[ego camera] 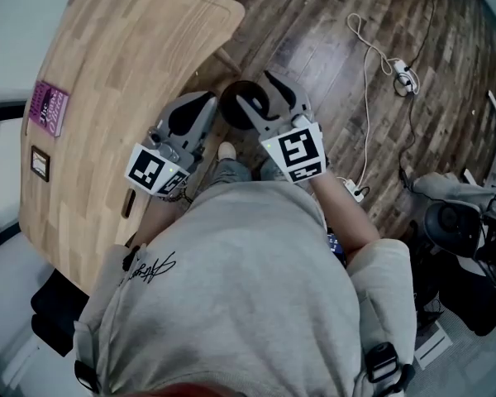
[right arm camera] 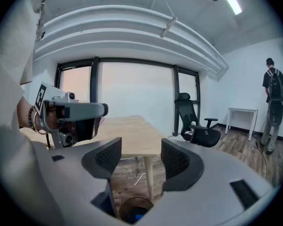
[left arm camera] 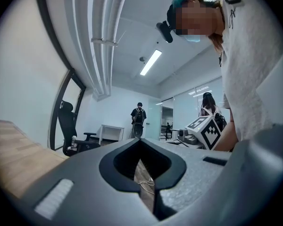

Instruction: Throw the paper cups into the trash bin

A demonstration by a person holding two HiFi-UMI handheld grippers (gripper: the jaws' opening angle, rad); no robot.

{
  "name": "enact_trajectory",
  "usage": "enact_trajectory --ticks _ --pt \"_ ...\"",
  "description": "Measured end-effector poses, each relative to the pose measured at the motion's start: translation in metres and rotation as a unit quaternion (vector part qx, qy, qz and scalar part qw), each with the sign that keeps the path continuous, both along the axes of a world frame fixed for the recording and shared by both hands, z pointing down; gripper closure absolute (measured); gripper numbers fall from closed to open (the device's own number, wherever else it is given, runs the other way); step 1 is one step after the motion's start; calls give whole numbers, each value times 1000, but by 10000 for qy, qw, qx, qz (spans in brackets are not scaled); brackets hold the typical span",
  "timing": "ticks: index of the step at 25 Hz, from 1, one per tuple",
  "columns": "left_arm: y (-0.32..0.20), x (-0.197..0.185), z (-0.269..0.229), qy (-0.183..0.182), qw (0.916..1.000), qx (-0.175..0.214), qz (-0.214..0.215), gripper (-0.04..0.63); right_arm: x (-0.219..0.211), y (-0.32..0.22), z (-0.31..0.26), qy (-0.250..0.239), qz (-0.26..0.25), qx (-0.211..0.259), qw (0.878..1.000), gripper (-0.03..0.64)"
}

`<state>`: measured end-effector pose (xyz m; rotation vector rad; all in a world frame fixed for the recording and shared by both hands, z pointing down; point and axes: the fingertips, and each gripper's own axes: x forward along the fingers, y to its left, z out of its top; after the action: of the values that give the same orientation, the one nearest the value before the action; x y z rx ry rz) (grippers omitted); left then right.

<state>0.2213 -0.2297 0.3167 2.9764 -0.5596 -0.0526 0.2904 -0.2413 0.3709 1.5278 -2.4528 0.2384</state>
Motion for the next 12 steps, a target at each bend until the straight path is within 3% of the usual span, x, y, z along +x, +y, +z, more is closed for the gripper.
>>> enact_trajectory --ticks 12 --pt "-7 5 -35 13 9992 405 37 592 -3 1 -65 -152 -257 557 9980 454"
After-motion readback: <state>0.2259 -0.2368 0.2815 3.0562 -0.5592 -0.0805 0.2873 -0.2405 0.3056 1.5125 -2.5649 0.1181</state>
